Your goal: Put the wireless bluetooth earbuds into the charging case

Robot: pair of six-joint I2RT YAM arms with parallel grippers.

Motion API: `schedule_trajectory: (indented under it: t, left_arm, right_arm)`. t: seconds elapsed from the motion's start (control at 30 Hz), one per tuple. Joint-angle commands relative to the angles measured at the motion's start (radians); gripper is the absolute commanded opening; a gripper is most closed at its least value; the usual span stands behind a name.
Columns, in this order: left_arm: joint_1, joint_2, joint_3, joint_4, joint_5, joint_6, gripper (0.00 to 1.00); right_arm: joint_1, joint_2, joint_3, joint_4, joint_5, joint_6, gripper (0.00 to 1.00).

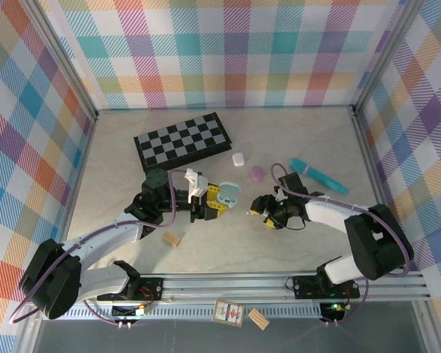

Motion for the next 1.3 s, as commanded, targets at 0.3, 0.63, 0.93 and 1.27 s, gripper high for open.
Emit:
schedule_trajectory:
  t: [0.3,0.63,0.93,1.27]
  left_arm:
    - [0.011,-0.030,0.015,-0.024,0.004,0.028,0.39]
    - [0.010,-0.045,-0.003,-0.029,-0.004,0.026,0.40]
    - [0.014,-0.077,-0.011,-0.059,-0.017,0.043,0.40]
    - [0.014,-0.064,-0.001,-0.059,-0.003,0.043,0.40]
  right_arm:
    - [-0.048,0.029,0.051,-0.019,0.116,-0.040,0.67]
    - [-0.082,0.029,0.112,-0.075,0.147,-0.107,0.67]
    - [-0.075,-0.068,0.022,-0.032,0.108,-0.057,0.66]
    - [-0.083,-0.013,0.040,-0.014,0.115,-0.181,0.56]
